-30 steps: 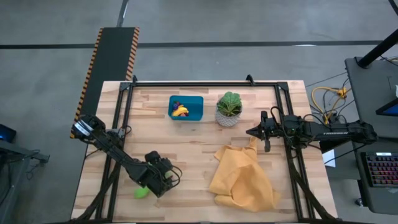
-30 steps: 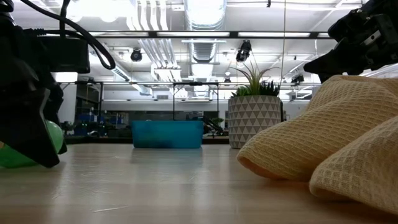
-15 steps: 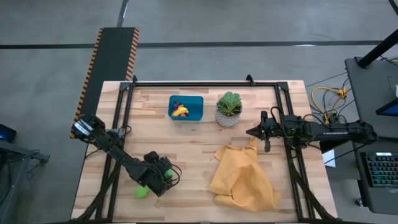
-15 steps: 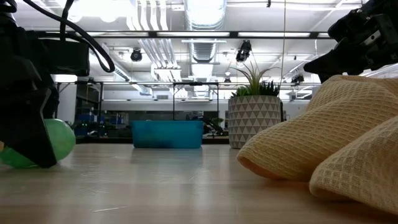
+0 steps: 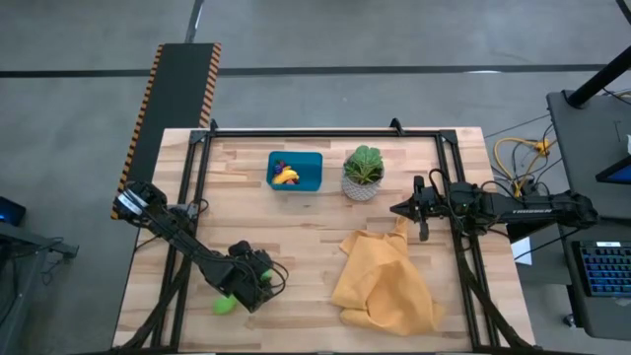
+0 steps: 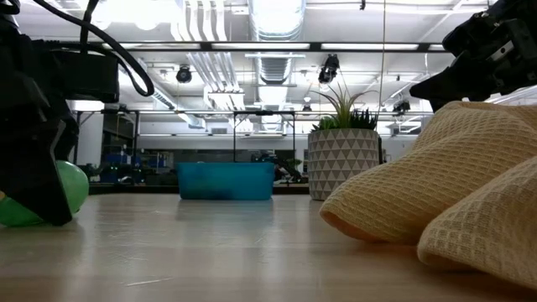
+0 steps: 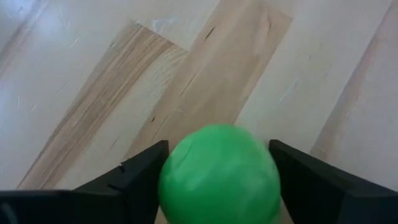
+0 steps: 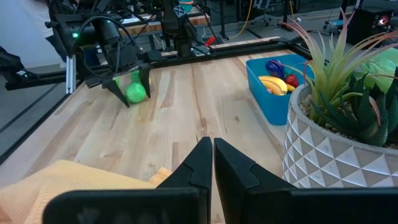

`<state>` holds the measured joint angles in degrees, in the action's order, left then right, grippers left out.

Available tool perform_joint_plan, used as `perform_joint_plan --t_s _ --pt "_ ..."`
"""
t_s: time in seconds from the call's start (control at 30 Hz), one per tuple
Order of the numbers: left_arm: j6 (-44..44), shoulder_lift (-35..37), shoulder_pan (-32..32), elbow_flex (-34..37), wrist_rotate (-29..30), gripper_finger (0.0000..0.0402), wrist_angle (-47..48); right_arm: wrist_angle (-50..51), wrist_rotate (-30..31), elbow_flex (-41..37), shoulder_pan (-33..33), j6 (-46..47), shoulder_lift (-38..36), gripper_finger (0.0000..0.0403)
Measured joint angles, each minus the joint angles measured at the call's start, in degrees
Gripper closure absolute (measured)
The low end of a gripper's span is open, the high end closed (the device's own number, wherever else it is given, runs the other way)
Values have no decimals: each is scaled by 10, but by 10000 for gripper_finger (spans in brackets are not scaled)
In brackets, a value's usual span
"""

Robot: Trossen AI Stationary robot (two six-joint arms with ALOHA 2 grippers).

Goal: Pick and placing Produce into tupperware
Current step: Put the green pear into the blue bin

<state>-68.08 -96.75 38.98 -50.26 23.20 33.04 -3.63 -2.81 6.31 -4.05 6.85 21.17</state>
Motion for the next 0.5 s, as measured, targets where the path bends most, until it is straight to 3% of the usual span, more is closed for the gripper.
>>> perform_joint_plan --t_s 0.27,0.5 --pt "16 0 0 0 2 183 4 0 0 0 0 0 0 394" --pt "34 3 0 0 3 193 5 0 0 0 0 0 0 394"
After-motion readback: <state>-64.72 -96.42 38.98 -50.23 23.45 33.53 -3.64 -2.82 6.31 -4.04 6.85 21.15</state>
